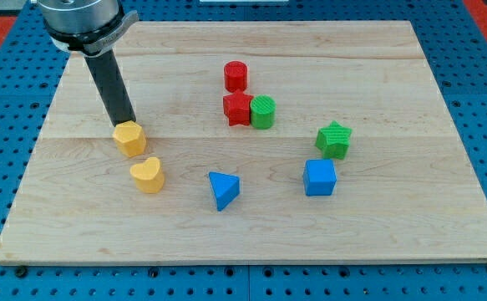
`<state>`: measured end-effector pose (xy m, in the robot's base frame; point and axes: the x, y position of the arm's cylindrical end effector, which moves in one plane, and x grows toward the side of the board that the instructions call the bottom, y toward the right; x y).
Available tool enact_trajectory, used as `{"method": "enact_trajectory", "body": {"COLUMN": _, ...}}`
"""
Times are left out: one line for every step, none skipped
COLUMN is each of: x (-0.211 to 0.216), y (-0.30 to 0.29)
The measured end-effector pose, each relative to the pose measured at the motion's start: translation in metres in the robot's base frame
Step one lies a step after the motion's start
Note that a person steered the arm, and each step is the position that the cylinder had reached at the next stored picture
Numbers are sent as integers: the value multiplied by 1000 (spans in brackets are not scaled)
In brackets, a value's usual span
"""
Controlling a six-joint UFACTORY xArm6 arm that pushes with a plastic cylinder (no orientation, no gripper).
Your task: Move the red circle towards the hexagon
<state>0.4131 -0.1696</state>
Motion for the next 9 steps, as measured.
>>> {"method": "enact_trajectory", "body": {"x": -49, "y": 14}}
{"method": "enact_trajectory", "body": {"x": -116, "y": 75}}
{"method": "enact_trajectory", "body": {"x": -148, "y": 158}}
{"method": "enact_trajectory", "body": {"x": -143, "y": 223}}
{"method": "enact_trajectory", "body": {"x": -128, "y": 210}}
{"method": "enact_trajectory", "body": {"x": -122, "y": 130}}
{"method": "enact_trajectory", "body": {"x": -114, "y": 116}}
{"method": "enact_trajectory", "body": {"x": -147, "y": 151}}
{"method": "enact_trajectory", "body": {"x": -109, "y": 178}}
